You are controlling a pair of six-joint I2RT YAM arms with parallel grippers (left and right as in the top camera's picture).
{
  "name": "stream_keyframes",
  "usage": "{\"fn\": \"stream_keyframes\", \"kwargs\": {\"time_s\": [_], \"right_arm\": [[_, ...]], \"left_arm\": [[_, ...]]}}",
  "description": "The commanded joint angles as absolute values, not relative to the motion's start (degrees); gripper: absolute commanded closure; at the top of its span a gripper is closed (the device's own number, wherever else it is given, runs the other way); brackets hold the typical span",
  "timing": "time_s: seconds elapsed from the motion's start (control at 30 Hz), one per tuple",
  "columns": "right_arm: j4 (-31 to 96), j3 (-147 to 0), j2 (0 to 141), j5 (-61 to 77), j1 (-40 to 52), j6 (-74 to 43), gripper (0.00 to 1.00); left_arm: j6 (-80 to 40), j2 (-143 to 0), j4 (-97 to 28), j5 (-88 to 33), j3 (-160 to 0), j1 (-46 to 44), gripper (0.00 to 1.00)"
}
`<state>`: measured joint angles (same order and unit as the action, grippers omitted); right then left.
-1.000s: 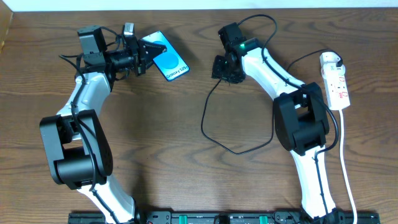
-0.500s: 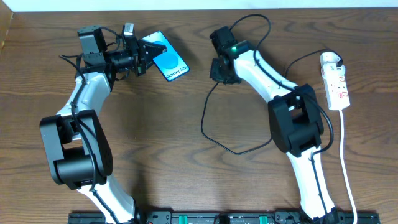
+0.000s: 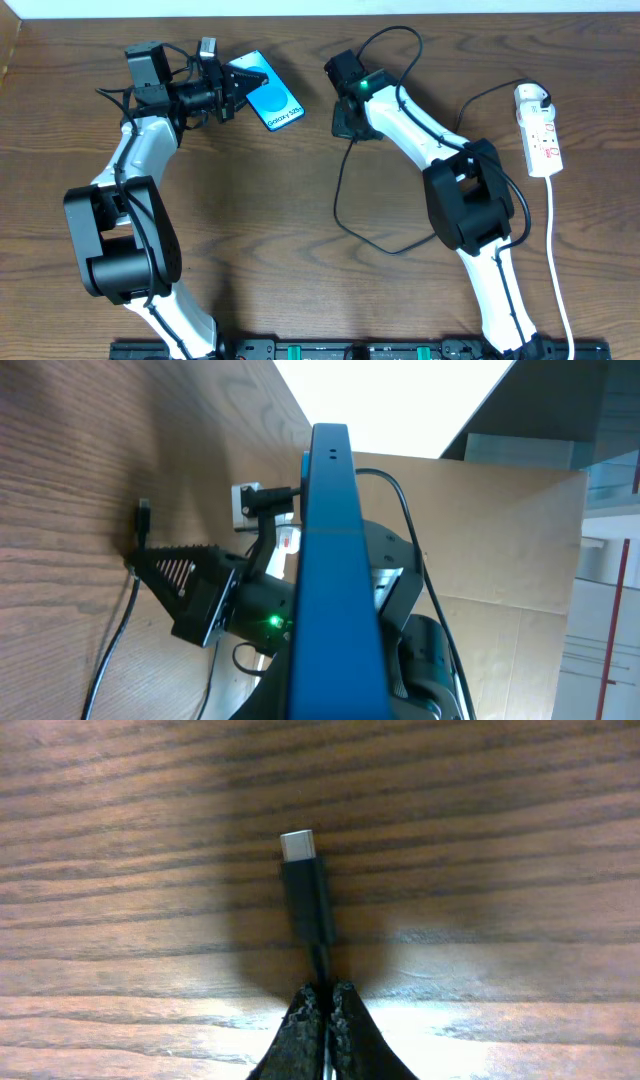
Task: Plug charger to phone and switch on socket
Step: 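Grasp the USB-C cable plug with the right gripper, then carry the cable plug left to the phone's bottom port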
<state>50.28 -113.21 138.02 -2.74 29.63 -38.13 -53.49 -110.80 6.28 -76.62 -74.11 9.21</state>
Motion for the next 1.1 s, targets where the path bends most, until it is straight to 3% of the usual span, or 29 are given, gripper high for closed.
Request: {"fn": "stream_keyframes", "kwargs": {"time_s": [0.0, 0.47, 1.07], "right_arm": [[47.9, -112.8, 140.5, 1.3, 28.1, -34.8, 0.99], [44.8, -113.4, 134.0, 41.8, 23.3, -1.1, 0.99], [56.5, -113.4, 119.5, 47.2, 19.9, 4.6, 0.99]], "left_arm": [[-52.3, -109.5, 6.5, -79.1, -74.3, 9.3, 0.93], [-52.3, -109.5, 6.5, -79.1, -74.3, 9.3, 0.93], [-52.4, -109.5, 6.5, -80.4, -74.3, 9.3, 0.93]]}}
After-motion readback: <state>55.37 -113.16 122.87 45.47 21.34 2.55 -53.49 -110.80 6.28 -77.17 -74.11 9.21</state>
